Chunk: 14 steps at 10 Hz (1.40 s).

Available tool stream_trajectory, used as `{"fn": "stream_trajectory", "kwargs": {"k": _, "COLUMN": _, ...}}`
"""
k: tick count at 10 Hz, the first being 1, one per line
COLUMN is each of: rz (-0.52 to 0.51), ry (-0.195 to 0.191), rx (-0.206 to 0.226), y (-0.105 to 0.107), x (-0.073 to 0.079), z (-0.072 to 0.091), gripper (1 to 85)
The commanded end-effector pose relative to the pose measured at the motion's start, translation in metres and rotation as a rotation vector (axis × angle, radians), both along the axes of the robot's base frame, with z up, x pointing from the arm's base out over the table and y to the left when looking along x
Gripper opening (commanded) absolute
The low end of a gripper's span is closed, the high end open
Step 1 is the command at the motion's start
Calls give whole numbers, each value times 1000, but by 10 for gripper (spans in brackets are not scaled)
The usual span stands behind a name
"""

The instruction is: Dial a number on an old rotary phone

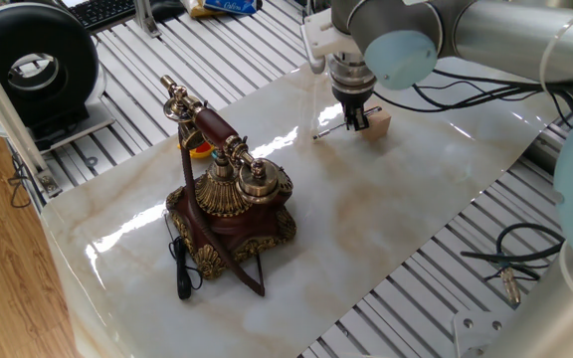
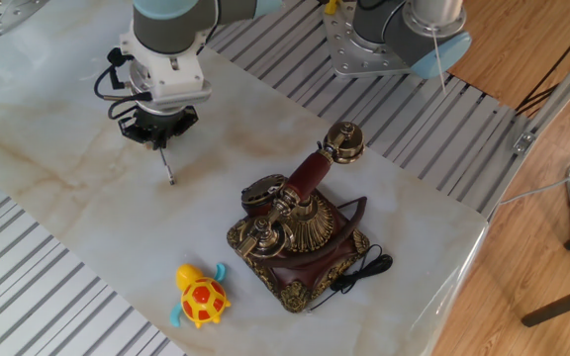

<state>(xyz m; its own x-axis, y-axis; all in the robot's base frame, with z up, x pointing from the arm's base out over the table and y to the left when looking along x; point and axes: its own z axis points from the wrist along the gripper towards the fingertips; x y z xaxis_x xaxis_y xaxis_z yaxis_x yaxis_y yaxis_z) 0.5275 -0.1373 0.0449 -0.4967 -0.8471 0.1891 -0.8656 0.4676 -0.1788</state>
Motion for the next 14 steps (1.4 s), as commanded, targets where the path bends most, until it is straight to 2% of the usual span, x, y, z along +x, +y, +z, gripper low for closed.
{"fn": "stream_trajectory", "kwargs": {"k": 1, "rz": -42, "ry": 35, "rx": -3, "y": 19, "x": -9, "z": 33, "gripper": 13}}
{"fn": "stream_trajectory", "kwargs": {"k": 2, "rz": -43, "ry": 25, "rx": 5, "y": 27, "x": -6, "z": 42, "gripper": 13}}
{"fn": "stream_trajectory", "kwargs": {"k": 3, "rz": -59, "ry": -16, "rx": 34, "y": 34, "x": 5, "z": 46, "gripper": 13}}
{"fn": "stream_trajectory", "kwargs": {"k": 4, "rz": -72, "ry": -25, "rx": 58, "y": 38, "x": 7, "z": 46, "gripper": 13}}
{"fn": "stream_trajectory", "kwargs": {"k": 8, "rz": -11, "ry": -34, "rx": 19, "y": 29, "x": 13, "z": 48, "gripper": 13}}
{"fn": "stream_trajectory", "kwargs": {"k": 9, "rz": -26, "ry": -25, "rx": 34, "y": 36, "x": 5, "z": 56, "gripper": 13}}
{"fn": "stream_trajectory", "kwargs": {"k": 10, "rz": -51, "ry": -8, "rx": 32, "y": 50, "x": -10, "z": 76, "gripper": 13}}
{"fn": "stream_trajectory", "kwargs": {"k": 11, "rz": -69, "ry": 0, "rx": 23, "y": 63, "x": -16, "z": 91, "gripper": 13}}
{"fn": "stream_trajectory", "kwargs": {"k": 12, "rz": -84, "ry": -6, "rx": 6, "y": 66, "x": -15, "z": 100, "gripper": 13}}
{"fn": "stream_trajectory", "kwargs": {"k": 13, "rz": -103, "ry": -22, "rx": 18, "y": 67, "x": -10, "z": 96, "gripper": 13}}
{"fn": "stream_trajectory", "kwargs": {"k": 14, "rz": -137, "ry": -44, "rx": 50, "y": 74, "x": -6, "z": 95, "gripper": 13}}
